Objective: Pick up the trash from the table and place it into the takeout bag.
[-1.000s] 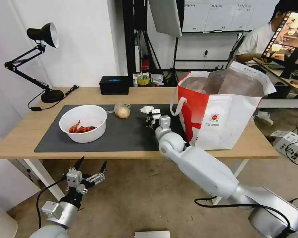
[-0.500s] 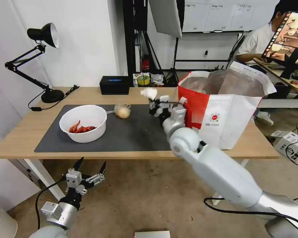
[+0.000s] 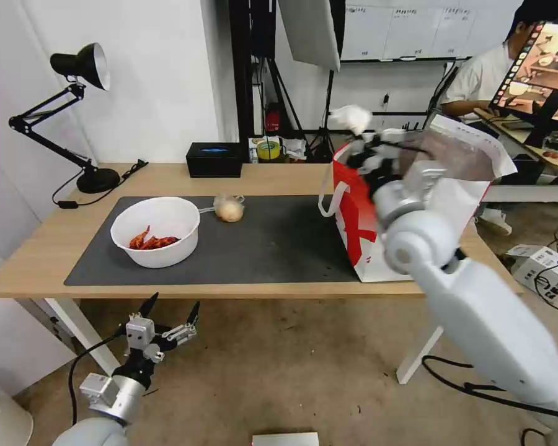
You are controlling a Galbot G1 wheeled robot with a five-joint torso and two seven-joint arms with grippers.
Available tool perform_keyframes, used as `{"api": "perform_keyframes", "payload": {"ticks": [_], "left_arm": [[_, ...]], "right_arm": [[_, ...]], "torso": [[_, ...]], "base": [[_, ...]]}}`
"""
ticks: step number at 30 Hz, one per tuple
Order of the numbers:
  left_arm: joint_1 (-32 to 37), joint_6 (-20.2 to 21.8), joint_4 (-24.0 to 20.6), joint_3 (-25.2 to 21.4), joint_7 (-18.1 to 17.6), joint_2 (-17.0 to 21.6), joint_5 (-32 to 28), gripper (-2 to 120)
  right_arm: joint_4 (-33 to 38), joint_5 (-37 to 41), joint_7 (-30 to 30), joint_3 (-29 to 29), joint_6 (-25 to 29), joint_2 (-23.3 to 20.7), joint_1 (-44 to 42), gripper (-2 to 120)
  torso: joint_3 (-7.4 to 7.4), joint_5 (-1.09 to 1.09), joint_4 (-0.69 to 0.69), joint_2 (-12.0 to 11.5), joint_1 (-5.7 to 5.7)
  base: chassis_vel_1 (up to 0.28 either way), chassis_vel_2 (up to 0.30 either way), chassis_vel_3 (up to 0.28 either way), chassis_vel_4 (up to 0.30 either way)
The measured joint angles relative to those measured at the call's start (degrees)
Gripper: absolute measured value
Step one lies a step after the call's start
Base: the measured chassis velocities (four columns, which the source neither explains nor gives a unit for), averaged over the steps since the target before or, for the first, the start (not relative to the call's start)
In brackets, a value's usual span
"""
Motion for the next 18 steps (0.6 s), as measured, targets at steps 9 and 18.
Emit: {"api": "perform_keyframes", "payload": {"ticks": [9, 18], "left_arm": [[-0.9, 0.2, 0.5, 0.8, -0.1, 0.1, 0.0, 100], [-1.0, 0.2, 0.7, 0.8, -0.1, 0.2, 0.0, 100]], "right_arm": [[-0.8, -1.6, 2.8, 1.8, 0.3, -0.7, -2.0, 0], [-1.7, -1.4, 4.2, 2.0, -2.9, -0.6, -2.1, 31]], "torso": [[0.0, 0.0, 0.01, 0.0, 0.0], [0.0, -0.01, 0.0, 0.0, 0.0]], "base": [[0.0, 0.0, 0.0, 0.0], [0.0, 0.0, 0.0, 0.0]]}}
